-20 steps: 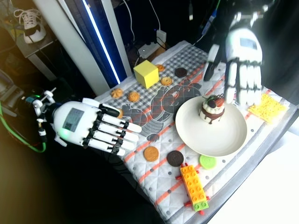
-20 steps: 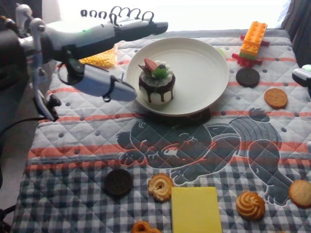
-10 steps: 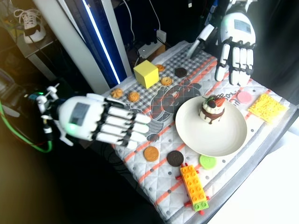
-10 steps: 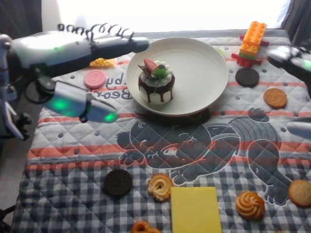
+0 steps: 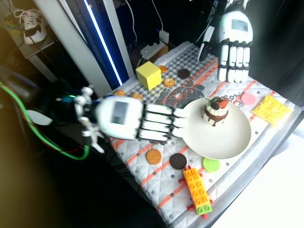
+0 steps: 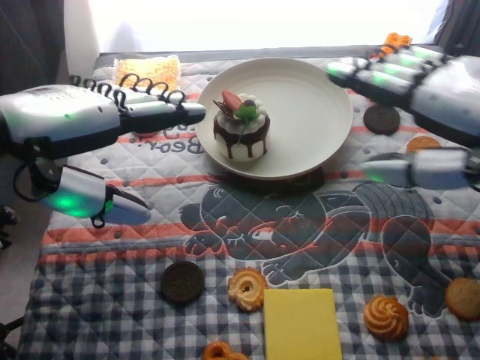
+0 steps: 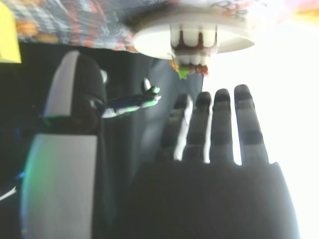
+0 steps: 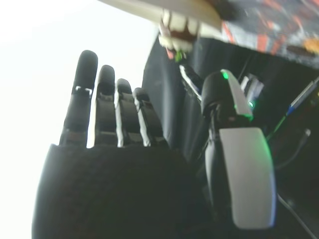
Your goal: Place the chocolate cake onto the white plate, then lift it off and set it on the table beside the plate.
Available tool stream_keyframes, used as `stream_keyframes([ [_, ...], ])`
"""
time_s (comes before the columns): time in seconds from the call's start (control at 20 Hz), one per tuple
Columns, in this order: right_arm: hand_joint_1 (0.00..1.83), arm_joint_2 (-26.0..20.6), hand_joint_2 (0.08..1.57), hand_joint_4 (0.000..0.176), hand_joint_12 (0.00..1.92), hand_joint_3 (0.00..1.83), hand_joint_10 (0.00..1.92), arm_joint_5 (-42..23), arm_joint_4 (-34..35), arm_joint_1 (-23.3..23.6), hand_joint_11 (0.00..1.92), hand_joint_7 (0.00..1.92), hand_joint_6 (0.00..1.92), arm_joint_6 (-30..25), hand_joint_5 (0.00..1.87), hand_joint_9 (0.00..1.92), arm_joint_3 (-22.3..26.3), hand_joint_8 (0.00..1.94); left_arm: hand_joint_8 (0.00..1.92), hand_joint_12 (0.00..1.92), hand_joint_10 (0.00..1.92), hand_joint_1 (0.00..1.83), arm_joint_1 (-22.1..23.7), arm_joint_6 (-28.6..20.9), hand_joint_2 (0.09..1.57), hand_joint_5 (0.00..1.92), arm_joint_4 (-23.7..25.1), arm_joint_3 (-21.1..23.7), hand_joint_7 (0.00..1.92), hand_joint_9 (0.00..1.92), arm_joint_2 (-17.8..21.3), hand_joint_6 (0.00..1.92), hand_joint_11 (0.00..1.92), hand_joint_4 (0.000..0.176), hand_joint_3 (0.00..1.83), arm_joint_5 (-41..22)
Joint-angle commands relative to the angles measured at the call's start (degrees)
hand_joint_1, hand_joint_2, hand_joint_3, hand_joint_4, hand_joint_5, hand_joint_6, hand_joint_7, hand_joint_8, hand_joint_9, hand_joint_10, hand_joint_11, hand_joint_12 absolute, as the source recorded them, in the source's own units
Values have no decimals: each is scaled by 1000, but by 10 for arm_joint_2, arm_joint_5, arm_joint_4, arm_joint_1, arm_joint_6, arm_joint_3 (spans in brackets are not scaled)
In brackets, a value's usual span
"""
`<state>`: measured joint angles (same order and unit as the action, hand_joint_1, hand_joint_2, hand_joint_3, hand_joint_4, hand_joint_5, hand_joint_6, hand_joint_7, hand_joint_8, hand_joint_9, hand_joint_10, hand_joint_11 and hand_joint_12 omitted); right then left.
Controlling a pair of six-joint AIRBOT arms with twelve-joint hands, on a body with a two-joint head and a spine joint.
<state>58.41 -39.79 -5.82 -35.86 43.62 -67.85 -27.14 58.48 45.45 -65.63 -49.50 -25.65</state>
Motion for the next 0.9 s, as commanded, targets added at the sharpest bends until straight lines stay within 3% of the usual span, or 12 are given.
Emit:
stream_keyframes([
  [0.0, 476, 12, 1132, 0, 1548, 0, 200, -36, -6, 22, 0, 6, 0, -2, 0, 0, -12, 0, 0, 12, 0, 698, 5, -2, 1091, 20, -19, 1, 0, 0, 5, 5, 25, 104, 9, -43],
  [0.05, 618, 26, 1207, 0, 1528, 0, 86, -21, -13, 37, 0, 0, 0, -2, 0, 0, -24, 0, 0, 2, 0, 700, 4, -2, 1079, 23, -19, 1, 0, 0, 5, 5, 4, 104, 2, -42],
  [0.15, 660, 54, 1252, 0, 1888, 13, 23, 5, -25, 64, 0, 0, 0, -2, 0, 2, -48, 0, 0, 0, 0, 681, 0, -2, 1087, 19, -19, 2, 0, 0, 8, 3, 0, 95, 5, -41],
  [0.2, 732, 66, 1281, 24, 1914, 23, 4, 12, -26, 72, 0, 0, 0, -2, 0, 0, -58, 0, 0, 0, 0, 696, -4, -2, 1094, 34, -18, 3, 0, 0, 11, 8, 0, 128, 6, -40],
  [0.3, 886, 88, 1276, 0, 1587, 7, 52, 21, -27, 84, 0, 0, 0, -2, 0, 40, -80, 0, 0, 0, 0, 758, -8, -2, 1118, 58, -18, 7, 0, 0, 16, 14, 0, 85, 12, -40],
  [0.35, 895, 96, 1264, 0, 1517, 1, 78, 25, -27, 88, 0, 0, 0, -2, 0, 23, -88, 0, 0, 0, 0, 764, -10, -2, 1122, 69, -18, 8, 0, 0, 18, 17, 0, 84, 12, -41],
  [0.4, 912, 105, 1261, 0, 1563, 0, 194, 29, -27, 91, 0, 3, 3, -2, 10, 4, -95, 1, 0, 0, 0, 761, -11, -2, 1122, 101, -18, 9, 0, 0, 19, 29, 0, 77, 11, -40],
  [0.5, 951, 124, 1247, 0, 1636, 0, 492, 35, -27, 94, 0, 46, 7, -2, 19, 0, -113, 10, 0, 0, 0, 804, -16, -2, 1148, 131, -18, 10, 0, 0, 23, 10, 0, 24, 3, -41],
  [0.6, 985, 138, 1236, 0, 1592, 0, 474, 38, -29, 98, 0, 28, 7, -2, 20, 0, -124, 3, 0, 4, 0, 799, -21, -2, 1150, 136, -18, 11, 0, 0, 28, 10, 10, 25, 3, -41],
  [0.7, 1008, 150, 1242, 0, 1527, 0, 388, 38, -29, 105, 0, 4, 3, -2, 4, 0, -134, 0, 12, 44, 12, 813, -22, -2, 1156, 152, -18, 14, 35, 32, 32, 11, 88, 0, 3, -41],
  [0.8, 991, 160, 1204, 0, 1683, 0, 554, 38, -34, 111, 0, 52, 11, -2, 30, 0, -138, 16, 0, 613, 7, 790, -21, -2, 1145, 170, -17, 16, 87, 83, 33, 0, 0, 0, 0, -40],
  [0.85, 926, 166, 1198, 0, 1709, 0, 547, 38, -38, 115, 0, 59, 12, -2, 32, 0, -138, 16, 3, 577, 3, 791, -20, -2, 1138, 170, -16, 16, 76, 78, 33, 0, 0, 2, 0, -39],
])
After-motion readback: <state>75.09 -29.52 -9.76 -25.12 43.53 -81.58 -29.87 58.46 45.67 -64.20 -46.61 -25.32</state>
